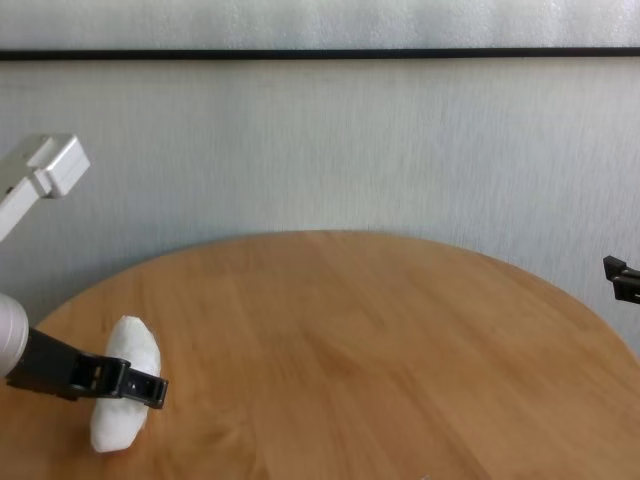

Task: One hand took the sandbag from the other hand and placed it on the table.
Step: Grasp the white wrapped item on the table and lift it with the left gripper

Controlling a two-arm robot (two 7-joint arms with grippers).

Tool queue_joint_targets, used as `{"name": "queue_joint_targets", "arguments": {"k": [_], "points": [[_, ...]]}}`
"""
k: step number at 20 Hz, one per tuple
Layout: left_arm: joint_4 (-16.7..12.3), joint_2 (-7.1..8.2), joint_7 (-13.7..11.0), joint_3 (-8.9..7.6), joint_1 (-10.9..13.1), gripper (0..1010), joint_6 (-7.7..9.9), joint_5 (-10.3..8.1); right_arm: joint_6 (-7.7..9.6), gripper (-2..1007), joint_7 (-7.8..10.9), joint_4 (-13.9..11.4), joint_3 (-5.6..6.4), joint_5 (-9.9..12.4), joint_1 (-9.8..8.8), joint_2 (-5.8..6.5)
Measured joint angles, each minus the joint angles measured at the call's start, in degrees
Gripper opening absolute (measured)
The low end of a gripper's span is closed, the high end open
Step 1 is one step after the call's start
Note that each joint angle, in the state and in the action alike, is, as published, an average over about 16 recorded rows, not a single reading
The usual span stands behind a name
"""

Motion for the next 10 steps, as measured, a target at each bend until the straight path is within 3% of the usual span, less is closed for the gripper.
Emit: {"name": "queue_joint_targets", "arguments": {"k": [10], "points": [[1.1, -0.48, -1.2, -0.65, -0.3, 1002, -0.20, 0.87, 0.00, 1001, 0.00, 0.0, 0.00, 0.0, 0.00, 0.00]]}}
